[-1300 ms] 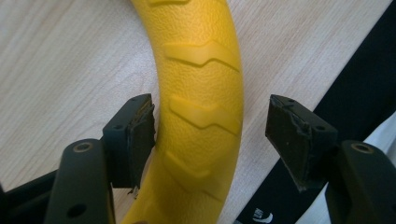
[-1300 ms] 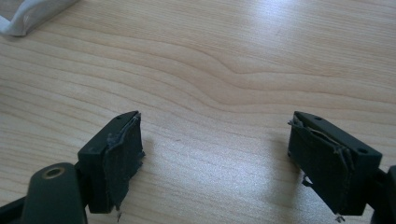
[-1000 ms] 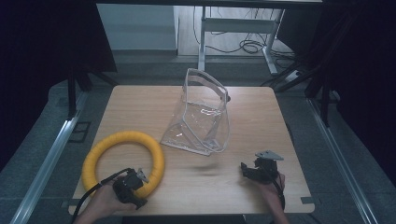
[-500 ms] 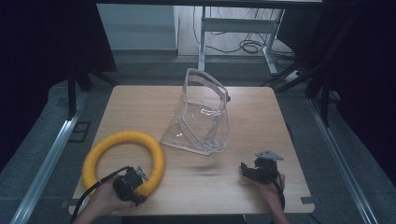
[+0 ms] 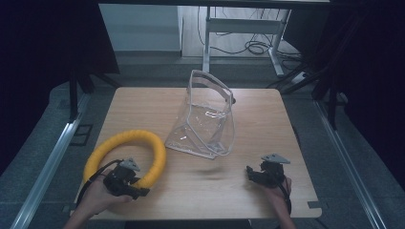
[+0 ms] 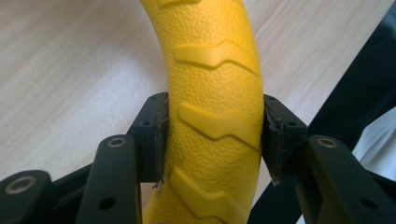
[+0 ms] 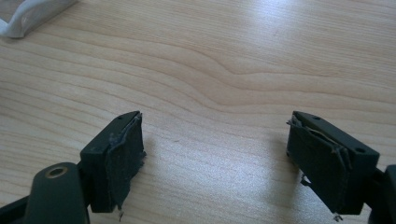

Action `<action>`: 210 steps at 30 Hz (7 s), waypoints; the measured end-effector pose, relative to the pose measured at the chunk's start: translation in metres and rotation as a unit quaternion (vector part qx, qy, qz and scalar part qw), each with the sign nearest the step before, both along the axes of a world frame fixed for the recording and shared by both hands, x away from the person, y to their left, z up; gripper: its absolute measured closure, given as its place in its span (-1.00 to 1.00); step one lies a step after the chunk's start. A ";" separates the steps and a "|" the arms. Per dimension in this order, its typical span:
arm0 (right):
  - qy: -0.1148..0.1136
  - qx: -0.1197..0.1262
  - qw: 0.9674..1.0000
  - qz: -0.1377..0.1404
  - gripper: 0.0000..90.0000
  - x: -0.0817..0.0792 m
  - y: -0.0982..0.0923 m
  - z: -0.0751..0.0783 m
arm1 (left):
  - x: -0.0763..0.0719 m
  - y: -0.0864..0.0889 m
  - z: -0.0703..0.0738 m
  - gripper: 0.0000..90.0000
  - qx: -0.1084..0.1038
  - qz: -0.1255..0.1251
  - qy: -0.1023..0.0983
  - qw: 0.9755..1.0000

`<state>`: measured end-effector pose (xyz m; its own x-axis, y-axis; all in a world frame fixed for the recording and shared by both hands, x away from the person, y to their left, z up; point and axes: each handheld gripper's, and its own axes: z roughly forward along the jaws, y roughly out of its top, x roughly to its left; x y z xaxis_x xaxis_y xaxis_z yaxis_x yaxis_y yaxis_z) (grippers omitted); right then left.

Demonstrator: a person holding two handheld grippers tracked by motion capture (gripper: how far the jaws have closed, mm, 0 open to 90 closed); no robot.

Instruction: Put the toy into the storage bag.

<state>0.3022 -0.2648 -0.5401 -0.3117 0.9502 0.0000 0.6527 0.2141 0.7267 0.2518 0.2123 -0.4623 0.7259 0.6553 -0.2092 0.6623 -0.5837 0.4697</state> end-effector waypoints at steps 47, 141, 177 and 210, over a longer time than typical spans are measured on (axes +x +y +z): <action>-0.003 -0.001 1.000 -0.005 -0.56 0.001 -0.001 0.000 | 0.015 0.057 0.059 0.14 -0.179 0.120 -0.133 0.967; -0.002 -0.001 1.000 -0.009 -0.55 0.001 -0.001 0.000 | 0.026 0.003 0.123 0.13 -0.409 0.161 -0.258 0.860; -0.004 -0.002 1.000 -0.008 -0.55 0.002 -0.001 0.000 | 0.043 -0.037 0.148 0.13 -0.435 0.155 -0.282 0.841; -0.003 -0.001 1.000 -0.009 -0.55 0.002 -0.001 0.000 | 0.042 -0.082 0.181 0.13 -0.449 0.127 -0.308 0.829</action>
